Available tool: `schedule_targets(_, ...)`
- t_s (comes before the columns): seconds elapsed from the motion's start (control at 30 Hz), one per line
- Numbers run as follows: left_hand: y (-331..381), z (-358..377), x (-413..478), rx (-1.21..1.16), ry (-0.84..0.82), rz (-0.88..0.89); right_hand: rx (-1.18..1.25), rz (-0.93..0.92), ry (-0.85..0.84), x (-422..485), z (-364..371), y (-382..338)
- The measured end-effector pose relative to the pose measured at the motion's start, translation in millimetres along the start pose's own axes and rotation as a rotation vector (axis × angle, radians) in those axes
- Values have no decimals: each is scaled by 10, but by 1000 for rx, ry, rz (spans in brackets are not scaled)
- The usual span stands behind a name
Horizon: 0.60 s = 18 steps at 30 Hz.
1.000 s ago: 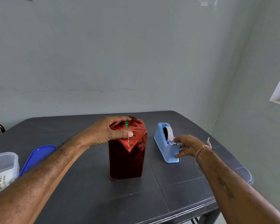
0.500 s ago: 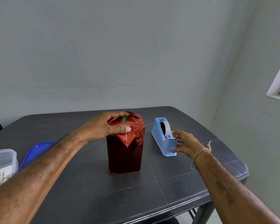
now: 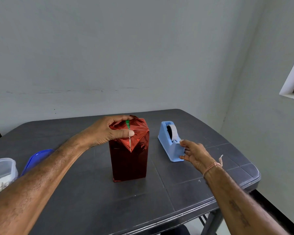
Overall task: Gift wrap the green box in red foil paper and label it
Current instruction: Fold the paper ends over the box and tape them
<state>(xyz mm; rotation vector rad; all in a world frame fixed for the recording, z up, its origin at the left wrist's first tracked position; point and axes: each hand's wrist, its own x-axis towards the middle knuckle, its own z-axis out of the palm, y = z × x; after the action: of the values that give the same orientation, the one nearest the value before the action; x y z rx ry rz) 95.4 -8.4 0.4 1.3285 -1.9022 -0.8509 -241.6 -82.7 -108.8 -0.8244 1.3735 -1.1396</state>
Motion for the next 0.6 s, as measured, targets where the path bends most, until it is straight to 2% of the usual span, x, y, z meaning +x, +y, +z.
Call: schedule_targets(0.6,44,21,-15,-22,8,0,102,-92,22,-95,-23,317)
